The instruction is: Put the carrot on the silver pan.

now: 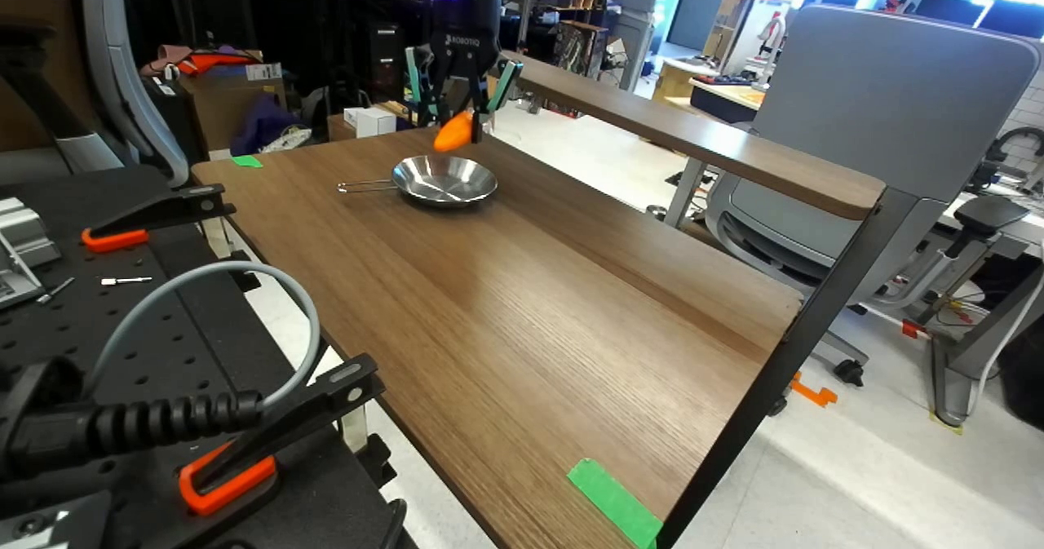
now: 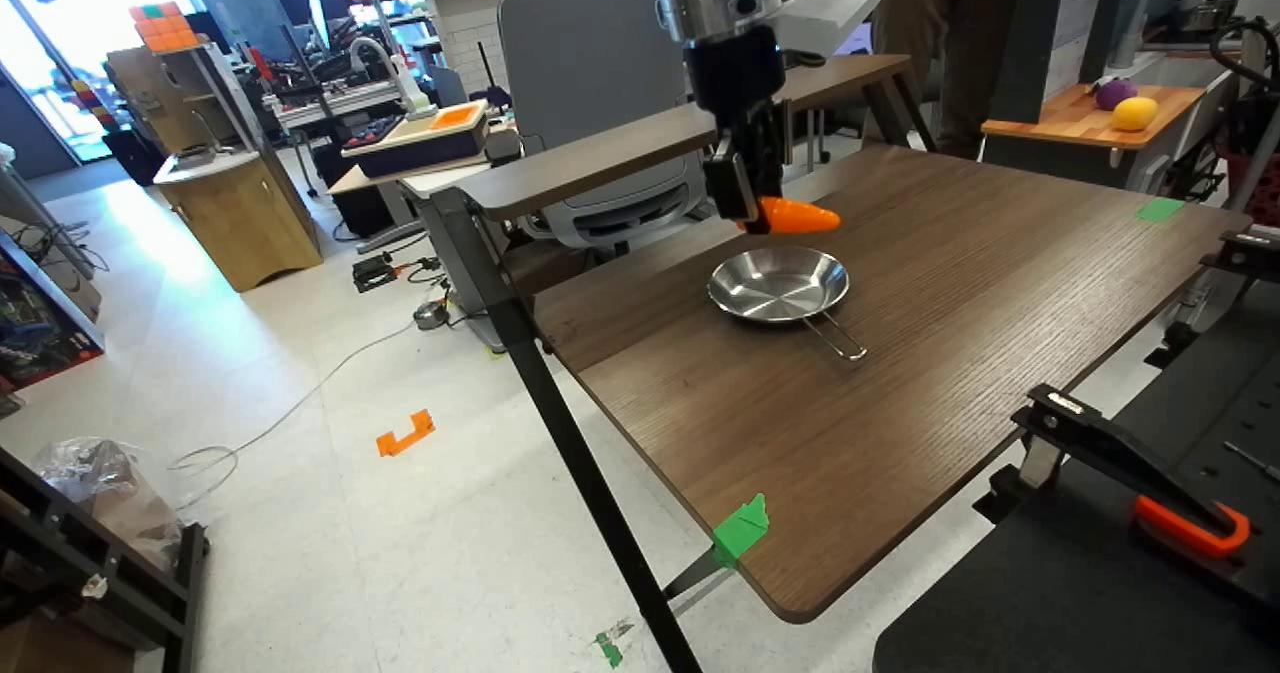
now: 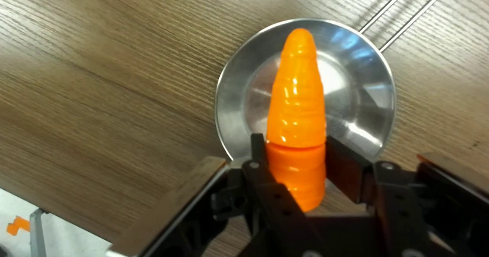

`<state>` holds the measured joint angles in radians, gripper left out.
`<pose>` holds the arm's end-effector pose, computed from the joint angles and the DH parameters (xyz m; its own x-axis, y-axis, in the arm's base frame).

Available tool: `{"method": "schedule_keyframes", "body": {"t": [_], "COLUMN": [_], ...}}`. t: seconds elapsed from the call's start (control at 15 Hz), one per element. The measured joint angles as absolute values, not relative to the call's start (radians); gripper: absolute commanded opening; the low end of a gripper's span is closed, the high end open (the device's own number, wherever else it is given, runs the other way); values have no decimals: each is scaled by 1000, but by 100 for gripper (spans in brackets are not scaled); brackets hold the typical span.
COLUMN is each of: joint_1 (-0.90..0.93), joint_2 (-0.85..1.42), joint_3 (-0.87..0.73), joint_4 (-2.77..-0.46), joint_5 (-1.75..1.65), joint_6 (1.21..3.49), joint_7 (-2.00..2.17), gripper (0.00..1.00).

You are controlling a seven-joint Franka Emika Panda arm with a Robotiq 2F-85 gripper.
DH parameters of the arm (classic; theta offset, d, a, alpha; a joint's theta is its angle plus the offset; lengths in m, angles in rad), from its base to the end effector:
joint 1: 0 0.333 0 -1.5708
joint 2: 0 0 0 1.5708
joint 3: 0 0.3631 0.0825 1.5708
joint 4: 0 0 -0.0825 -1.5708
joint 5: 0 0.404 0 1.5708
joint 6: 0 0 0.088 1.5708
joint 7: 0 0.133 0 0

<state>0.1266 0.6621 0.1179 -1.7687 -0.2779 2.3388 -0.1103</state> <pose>0.6743 0.1523 0.1787 0.8582 0.5027 -0.1034 0.5118 -0.8534 0.0989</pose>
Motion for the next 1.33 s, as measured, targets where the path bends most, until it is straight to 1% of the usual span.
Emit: {"method": "schedule_keyframes", "body": {"t": [0.6, 0.67, 0.73, 0.8, 1.0, 1.07, 1.33], "joint_1": [146, 147, 148, 148, 149, 149, 152], "joint_2": [667, 667, 667, 667, 667, 667, 667], "joint_3": [118, 118, 118, 118, 118, 118, 121], "joint_4": [-1769, -1769, -1769, -1769, -1769, -1769, -1769], "joint_5": [-296, -297, -300, -302, -306, -306, -306], "joint_6": [2339, 2339, 2339, 2338, 2338, 2338, 2338], "joint_7": [-117, -117, -117, -117, -118, -118, -118], "gripper": [15, 65, 66, 71, 94, 99, 100]}}
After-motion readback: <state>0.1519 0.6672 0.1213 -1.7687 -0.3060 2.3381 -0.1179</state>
